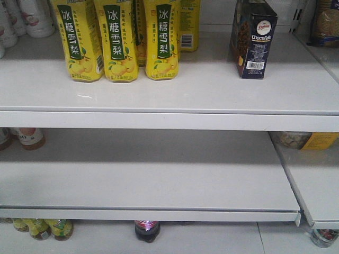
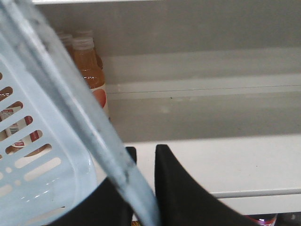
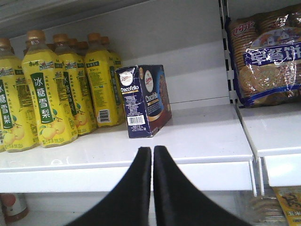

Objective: Left arm holds basket, right arm returns cookies

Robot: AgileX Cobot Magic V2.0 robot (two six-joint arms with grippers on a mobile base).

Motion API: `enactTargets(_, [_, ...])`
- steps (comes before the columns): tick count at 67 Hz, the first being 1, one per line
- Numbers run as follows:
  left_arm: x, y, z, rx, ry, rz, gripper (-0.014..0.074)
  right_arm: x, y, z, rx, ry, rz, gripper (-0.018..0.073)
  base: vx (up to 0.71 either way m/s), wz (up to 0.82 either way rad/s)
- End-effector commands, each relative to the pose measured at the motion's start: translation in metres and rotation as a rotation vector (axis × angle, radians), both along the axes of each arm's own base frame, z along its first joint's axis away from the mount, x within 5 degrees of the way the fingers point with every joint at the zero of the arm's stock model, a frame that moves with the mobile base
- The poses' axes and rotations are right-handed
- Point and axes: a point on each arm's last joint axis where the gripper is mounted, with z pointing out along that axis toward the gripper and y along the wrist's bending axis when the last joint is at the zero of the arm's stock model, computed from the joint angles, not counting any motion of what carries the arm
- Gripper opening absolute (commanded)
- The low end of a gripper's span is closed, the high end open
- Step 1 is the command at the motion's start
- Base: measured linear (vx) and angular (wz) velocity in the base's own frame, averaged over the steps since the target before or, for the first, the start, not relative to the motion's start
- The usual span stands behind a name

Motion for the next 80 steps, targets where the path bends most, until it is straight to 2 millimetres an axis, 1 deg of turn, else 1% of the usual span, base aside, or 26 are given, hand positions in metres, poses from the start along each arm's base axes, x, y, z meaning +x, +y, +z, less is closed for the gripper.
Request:
enactTargets(1, [-0.001, 0.0, 0.019, 0.025, -0.14, -0.003, -0.0006, 0.0, 0.0, 0.01, -0.03, -0.038, -0.011, -0.0008, 0.0, 0.0])
enactTargets(27, [-0.001, 0.0, 0.019, 0.025, -0.14, -0.003, -0.0006, 0.0, 0.0, 0.008, -0.047, -0.025, -0.013, -0.0008, 0.0, 0.0])
enactTargets(41, [-0.001, 0.0, 0.019, 0.025, -0.14, -0.003, -0.0006, 0.0, 0.002, 0.0, -0.164, 0.041, -0.006, -0.0008, 0.0, 0.0])
enactTargets(54, [-0.001, 0.0, 0.019, 0.025, -0.14, -0.003, -0.0006, -0.002, -0.002, -0.008, -0.105, 0.132, -0.032, -0.0008, 0.0, 0.0])
enactTargets(59, [-0.001, 0.0, 0.019, 0.025, -0.14, -0.003, -0.0006, -0.007, -0.004, -0.014, -0.115, 0.131, -0.051, -0.0008, 0.0, 0.0])
enactTargets(72, [-0.001, 0.0, 0.019, 0.025, -0.14, -0.003, -0.0006, -0.021, 0.002, -0.032, -0.212, 0.045, -0.041, -0.0008, 0.0, 0.0])
enactTargets(80, [-0.001, 0.0, 0.018, 0.025, -0.14, -0.004, -0.0006, -0.019, 0.007, -0.036, -0.241, 0.001, -0.095, -0.0008, 0.0, 0.0])
